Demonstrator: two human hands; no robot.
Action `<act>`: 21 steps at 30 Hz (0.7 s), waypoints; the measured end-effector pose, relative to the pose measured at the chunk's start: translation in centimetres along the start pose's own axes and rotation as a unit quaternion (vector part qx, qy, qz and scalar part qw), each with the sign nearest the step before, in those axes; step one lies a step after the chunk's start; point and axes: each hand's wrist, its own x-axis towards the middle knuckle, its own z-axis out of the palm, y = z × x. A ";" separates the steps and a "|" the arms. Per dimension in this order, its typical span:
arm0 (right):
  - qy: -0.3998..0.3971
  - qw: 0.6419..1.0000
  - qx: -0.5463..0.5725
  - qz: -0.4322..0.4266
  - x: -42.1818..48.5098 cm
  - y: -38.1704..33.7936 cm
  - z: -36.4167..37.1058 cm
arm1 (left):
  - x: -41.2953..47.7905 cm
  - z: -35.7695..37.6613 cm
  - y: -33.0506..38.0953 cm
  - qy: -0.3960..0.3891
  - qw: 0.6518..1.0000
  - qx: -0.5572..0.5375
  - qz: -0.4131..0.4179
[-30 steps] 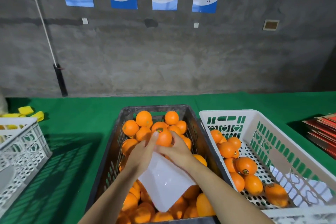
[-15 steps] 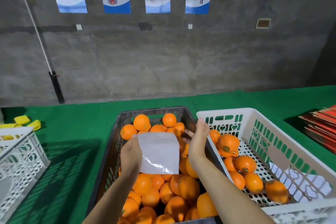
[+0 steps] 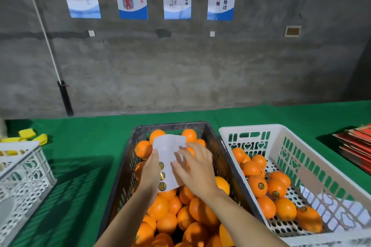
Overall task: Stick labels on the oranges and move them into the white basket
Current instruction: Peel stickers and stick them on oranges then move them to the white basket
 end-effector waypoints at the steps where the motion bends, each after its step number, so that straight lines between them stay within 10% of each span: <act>1: -0.017 1.000 0.012 -0.012 -0.1 -0.3 0.1 | 0.0 0.1 -0.1 -0.014 1.000 0.000 -0.008; 21: 0.011 0.999 0.026 -0.026 -0.6 -0.5 0.8 | -1.0 0.3 -0.2 -0.032 0.999 0.017 0.038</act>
